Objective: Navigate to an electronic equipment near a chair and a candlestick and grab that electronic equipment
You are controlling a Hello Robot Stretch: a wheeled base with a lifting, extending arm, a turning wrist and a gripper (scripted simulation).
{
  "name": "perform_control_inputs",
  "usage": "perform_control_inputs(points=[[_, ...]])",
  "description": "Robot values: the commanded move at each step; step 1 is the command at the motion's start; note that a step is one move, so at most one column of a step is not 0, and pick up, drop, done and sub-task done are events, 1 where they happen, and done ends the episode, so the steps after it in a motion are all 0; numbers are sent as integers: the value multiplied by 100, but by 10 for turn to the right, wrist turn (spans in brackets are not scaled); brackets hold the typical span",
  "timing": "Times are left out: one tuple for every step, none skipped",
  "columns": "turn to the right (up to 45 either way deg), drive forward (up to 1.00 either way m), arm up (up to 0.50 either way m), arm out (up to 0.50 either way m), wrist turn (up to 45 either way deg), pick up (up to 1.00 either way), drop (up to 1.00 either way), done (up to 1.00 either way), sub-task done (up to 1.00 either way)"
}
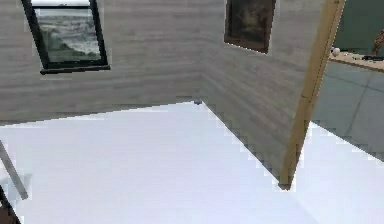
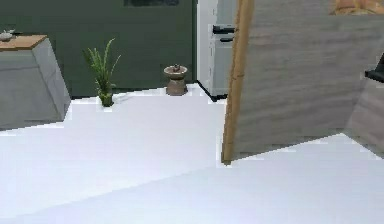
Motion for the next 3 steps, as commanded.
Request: perform_control_inputs(points=[[0, 45, 0, 0, 0, 0, 0, 0, 0], [-390, 0, 0, 0, 0, 0, 0, 0, 0], [0, 55, 0, 0, 0, 0, 0, 0, 0]])
